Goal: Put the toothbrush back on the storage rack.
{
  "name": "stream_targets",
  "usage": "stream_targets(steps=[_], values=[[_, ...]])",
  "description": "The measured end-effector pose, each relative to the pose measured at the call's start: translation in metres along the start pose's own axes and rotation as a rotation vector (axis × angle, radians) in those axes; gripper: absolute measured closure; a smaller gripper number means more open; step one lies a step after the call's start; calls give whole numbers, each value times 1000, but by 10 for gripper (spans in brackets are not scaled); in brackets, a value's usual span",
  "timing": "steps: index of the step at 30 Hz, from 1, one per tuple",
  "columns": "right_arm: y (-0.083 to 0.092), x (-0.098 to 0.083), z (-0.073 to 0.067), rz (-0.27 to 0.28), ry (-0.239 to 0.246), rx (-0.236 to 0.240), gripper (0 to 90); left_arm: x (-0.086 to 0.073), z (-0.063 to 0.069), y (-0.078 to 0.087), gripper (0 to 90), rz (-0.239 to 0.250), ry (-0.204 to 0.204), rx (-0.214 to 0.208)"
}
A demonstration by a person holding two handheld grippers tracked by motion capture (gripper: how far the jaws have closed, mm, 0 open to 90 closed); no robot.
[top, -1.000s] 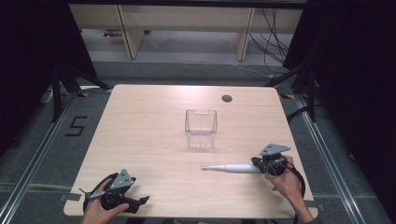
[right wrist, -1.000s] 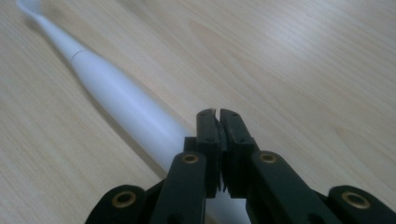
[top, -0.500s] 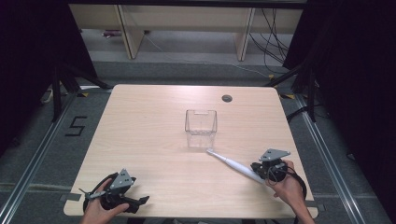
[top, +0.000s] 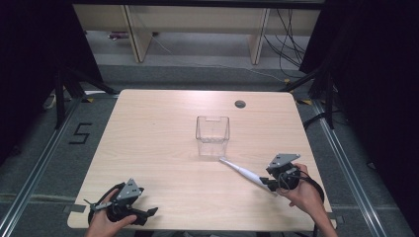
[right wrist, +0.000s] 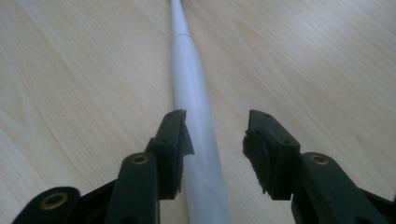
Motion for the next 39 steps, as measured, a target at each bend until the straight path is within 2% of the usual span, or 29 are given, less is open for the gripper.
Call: stream_targets(steps=[2,4,5,6,7,8,10,11,14,15,16,17,19,21,22,24,28,29,32,33,35,38,39], values=[[0,7,-1,-12,36,2,555,0,0,0,151,0,0,-1],[-1,10,-2,-24,46,9,551,0,0,0,151,0,0,-1],[-2,13,-3,-59,81,33,539,0,0,0,151,0,0,-1],[-2,13,-3,-59,81,33,539,0,0,0,151,0,0,-1],[-6,15,-5,-96,99,50,527,0,0,0,151,1,0,-1],[-8,16,-5,-108,109,56,523,0,0,0,151,1,0,-1],[-11,17,-5,-125,98,57,514,0,0,0,151,1,0,-1],[-16,20,-3,-141,132,67,506,0,0,0,151,1,0,-1],[-20,22,-4,-179,122,73,490,0,0,0,151,-1,-2,-1],[-23,23,-4,-191,145,88,483,0,0,0,151,0,-2,0],[-23,23,-5,-208,138,93,479,0,-1,0,151,-1,-3,0],[-27,23,-6,-224,160,108,480,0,-1,0,151,2,-4,0],[-28,23,-7,-241,155,106,480,1,-1,0,151,4,-4,0],[-37,25,-7,-271,182,124,484,1,-1,0,151,3,-4,0],[-38,25,-8,-280,164,123,486,0,-1,0,151,3,-2,0],[-41,26,-7,-289,173,126,491,0,-1,0,151,3,-1,-1],[-45,27,-8,-323,158,143,505,0,0,1,151,3,1,0],[-47,27,-7,-333,174,147,519,1,-1,1,151,1,-14,-2],[-49,27,-8,-346,183,162,533,1,-1,0,151,5,-11,-2],[-50,26,-8,-367,199,180,555,1,0,0,151,3,-2,-1],[-52,26,-8,-375,185,177,570,1,-1,0,151,1,-18,-2],[-53,26,-7,-387,203,184,575,1,-1,0,151,3,-14,-2],[-54,25,-7,-407,207,191,579,1,-1,0,151,4,-14,-2]])
Point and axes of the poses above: each handheld gripper's, and its own axes: y roughly backward along the jaws, x roughly out of its top, z roughly to its right, the point moved 10 cm from there along -y, roughly forward along the jaws, and after that the axes turned 8 degrees about y, right-handed, at the moved point
